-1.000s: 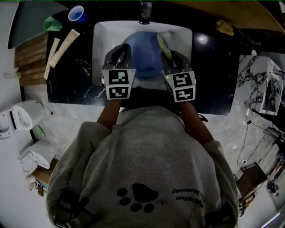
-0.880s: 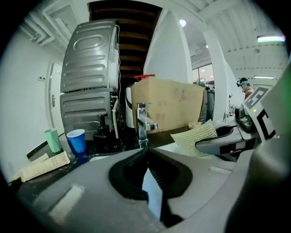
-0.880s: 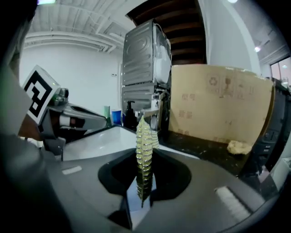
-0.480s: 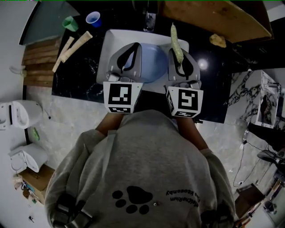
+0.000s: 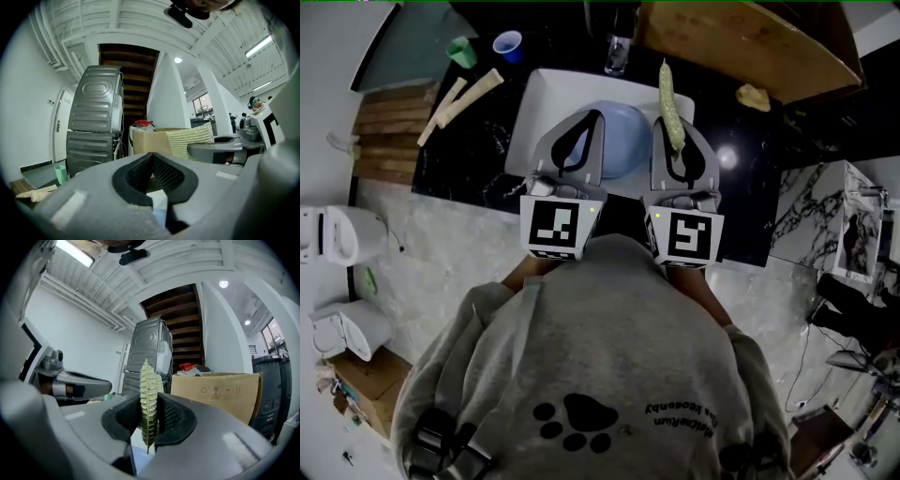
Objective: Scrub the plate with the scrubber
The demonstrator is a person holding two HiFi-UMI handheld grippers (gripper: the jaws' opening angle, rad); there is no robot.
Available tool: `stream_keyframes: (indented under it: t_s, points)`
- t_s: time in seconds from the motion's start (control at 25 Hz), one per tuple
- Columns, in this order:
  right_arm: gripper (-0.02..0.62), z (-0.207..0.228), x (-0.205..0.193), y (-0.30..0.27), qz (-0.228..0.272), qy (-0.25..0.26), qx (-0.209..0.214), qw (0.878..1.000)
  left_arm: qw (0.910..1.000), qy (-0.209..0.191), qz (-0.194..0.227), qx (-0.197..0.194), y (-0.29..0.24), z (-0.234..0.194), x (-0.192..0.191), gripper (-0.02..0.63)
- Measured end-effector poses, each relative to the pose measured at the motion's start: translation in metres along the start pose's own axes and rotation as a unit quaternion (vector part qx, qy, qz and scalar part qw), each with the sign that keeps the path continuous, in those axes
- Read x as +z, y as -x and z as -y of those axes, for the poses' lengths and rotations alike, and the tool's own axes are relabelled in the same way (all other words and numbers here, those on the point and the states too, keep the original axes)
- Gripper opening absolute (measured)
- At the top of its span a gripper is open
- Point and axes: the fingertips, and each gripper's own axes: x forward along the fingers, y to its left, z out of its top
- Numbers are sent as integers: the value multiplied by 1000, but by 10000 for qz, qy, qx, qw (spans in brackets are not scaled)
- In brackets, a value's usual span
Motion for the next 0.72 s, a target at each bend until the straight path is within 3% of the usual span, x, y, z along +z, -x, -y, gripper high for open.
stream_keyframes:
  t_s: [0.72]
  points:
    - [68, 5, -21, 16, -22, -84, 517, 9986, 9989, -92, -206, 404, 11, 23, -19, 3]
